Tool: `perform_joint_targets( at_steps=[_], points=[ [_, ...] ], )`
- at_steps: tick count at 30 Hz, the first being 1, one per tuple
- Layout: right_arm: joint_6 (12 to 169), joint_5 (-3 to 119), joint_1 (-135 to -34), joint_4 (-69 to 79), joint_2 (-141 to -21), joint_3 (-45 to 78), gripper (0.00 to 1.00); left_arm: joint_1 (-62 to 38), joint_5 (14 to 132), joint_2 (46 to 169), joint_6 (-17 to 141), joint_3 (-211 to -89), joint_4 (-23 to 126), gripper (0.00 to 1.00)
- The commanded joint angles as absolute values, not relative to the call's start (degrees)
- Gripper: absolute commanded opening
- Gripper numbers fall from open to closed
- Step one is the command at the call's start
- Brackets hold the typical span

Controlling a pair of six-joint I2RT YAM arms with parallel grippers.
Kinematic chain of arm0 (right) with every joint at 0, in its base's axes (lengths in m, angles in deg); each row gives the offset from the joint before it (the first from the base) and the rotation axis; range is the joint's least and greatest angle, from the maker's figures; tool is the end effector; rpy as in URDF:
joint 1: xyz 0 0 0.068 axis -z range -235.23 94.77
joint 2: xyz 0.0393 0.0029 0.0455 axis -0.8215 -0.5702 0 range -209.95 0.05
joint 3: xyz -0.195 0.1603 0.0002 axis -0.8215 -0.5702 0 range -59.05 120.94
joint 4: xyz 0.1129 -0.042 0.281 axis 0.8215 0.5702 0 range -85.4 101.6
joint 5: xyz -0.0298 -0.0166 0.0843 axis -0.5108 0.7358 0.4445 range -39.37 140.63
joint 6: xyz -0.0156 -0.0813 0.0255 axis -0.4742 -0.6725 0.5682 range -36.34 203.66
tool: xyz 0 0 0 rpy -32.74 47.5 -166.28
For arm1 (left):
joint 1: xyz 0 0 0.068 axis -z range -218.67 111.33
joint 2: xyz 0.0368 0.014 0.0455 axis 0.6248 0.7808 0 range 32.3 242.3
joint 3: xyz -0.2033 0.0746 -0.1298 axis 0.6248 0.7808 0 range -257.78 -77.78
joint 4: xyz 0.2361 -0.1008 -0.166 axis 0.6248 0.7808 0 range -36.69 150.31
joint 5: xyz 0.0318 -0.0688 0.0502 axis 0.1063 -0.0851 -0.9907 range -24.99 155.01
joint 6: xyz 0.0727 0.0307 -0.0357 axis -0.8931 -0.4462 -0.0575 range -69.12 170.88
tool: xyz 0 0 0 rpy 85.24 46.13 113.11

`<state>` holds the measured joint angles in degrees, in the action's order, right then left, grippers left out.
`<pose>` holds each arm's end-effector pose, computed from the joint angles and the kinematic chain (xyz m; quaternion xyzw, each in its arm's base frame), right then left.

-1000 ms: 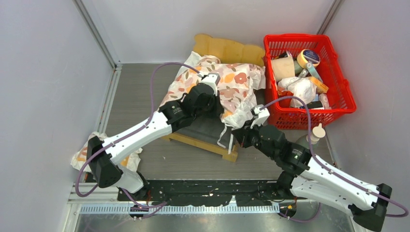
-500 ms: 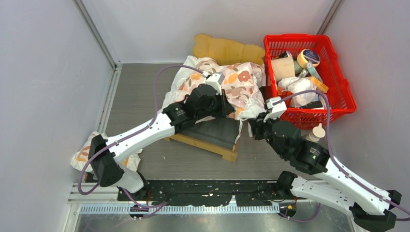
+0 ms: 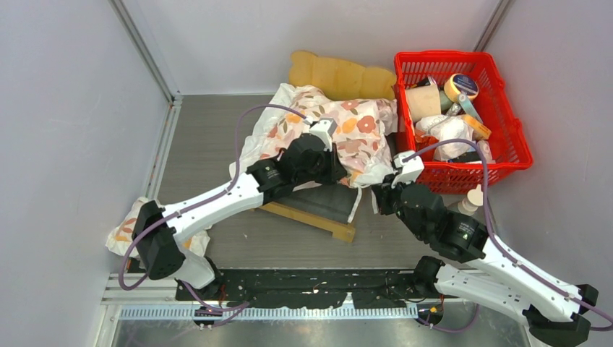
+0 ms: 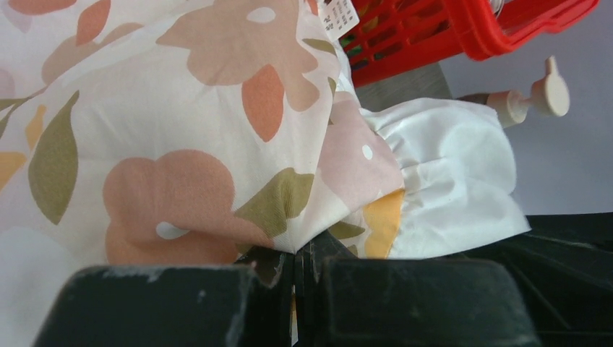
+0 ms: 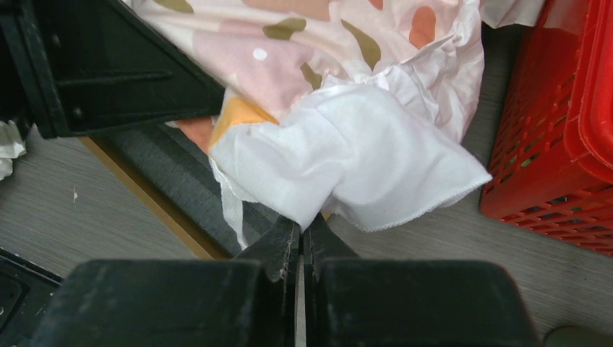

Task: Set up the pet bed
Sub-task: Adjust the mattress on the bed frame.

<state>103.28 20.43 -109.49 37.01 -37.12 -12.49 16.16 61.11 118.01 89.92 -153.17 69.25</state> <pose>0.1677 0.1671 0.3122 -0.1024 0.8115 0.1465 0.5564 0.2546 -0.3521 0.2959 0.0987 0.8432 -0.3658 0.3814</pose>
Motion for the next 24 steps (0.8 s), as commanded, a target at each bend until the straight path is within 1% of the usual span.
perform_joint_targets(
  at_steps=[1,5,9,15,18,19,20,21,23,24],
  points=[
    [104.11,20.45,-109.66,36.92,-37.73,-12.05,0.05,16.53,59.44,115.29,88.65,-150.31,66.71,0.00],
    [104.91,20.08,-109.64,37.40,-37.91,-10.19,0.05,16.55,58.84,112.88,88.30,-150.23,68.15,0.00],
    [104.04,20.01,-109.64,35.23,-38.17,-8.01,0.05,16.53,59.70,112.91,85.68,-151.61,65.86,0.00],
    [91.06,9.36,-109.64,33.33,-42.93,-2.34,0.05,16.53,56.03,117.94,83.02,-159.08,72.23,0.00],
    [86.59,6.92,-109.63,33.91,-46.02,-0.04,0.05,16.53,55.86,119.21,83.40,-158.29,73.81,0.00],
    [84.75,5.95,-109.57,33.32,-46.45,0.19,0.07,16.53,56.17,118.94,83.95,-156.92,72.91,0.00],
    [82.89,5.53,-109.56,30.74,-46.53,-0.03,0.08,16.49,56.46,118.46,84.47,-155.25,71.58,0.00],
    [78.77,4.28,-109.44,28.92,-46.58,-0.88,0.13,16.52,56.48,117.90,84.94,-153.84,70.26,0.00],
    [71.06,3.48,-108.14,20.04,-46.92,-4.17,0.16,16.53,56.61,117.60,86.15,-152.16,68.85,0.00],
    [67.07,5.53,-107.48,14.42,-47.17,-6.24,0.17,16.53,56.87,117.81,86.79,-152.03,68.73,0.00]
  ],
)
